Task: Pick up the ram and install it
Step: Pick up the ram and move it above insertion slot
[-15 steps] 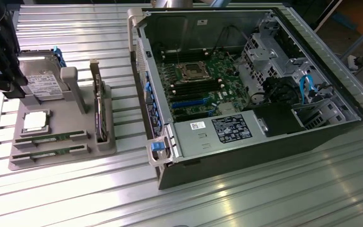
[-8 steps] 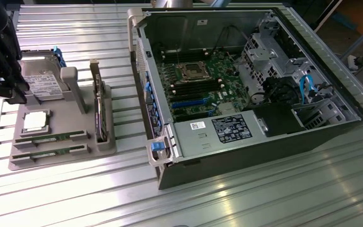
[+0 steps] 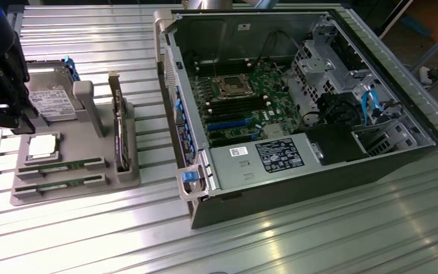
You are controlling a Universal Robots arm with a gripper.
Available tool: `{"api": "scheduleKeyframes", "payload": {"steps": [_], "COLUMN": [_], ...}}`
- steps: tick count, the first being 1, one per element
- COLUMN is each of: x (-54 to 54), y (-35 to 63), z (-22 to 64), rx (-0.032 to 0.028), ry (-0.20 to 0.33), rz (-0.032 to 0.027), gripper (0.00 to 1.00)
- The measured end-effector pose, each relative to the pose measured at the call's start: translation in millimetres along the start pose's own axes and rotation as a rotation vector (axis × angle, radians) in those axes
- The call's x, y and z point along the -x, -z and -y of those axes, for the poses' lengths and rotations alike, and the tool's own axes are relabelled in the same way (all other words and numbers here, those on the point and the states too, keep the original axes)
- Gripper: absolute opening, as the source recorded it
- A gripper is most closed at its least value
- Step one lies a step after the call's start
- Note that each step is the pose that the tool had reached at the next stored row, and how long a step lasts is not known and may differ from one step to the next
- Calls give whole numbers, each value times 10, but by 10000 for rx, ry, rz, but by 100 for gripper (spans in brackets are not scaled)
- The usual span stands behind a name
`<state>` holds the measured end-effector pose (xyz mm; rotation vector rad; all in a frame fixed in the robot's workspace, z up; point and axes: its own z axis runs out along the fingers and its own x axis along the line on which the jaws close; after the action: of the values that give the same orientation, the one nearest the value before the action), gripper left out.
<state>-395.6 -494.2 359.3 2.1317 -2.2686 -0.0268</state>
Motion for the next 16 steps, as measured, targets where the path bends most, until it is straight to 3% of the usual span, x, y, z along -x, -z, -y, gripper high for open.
{"api": "scheduleKeyframes", "payload": {"steps": [16], "x": [-128], "y": [-228], "z": [16], "rx": [-1], "ry": [0], "rz": [1], "gripper": [30]}}
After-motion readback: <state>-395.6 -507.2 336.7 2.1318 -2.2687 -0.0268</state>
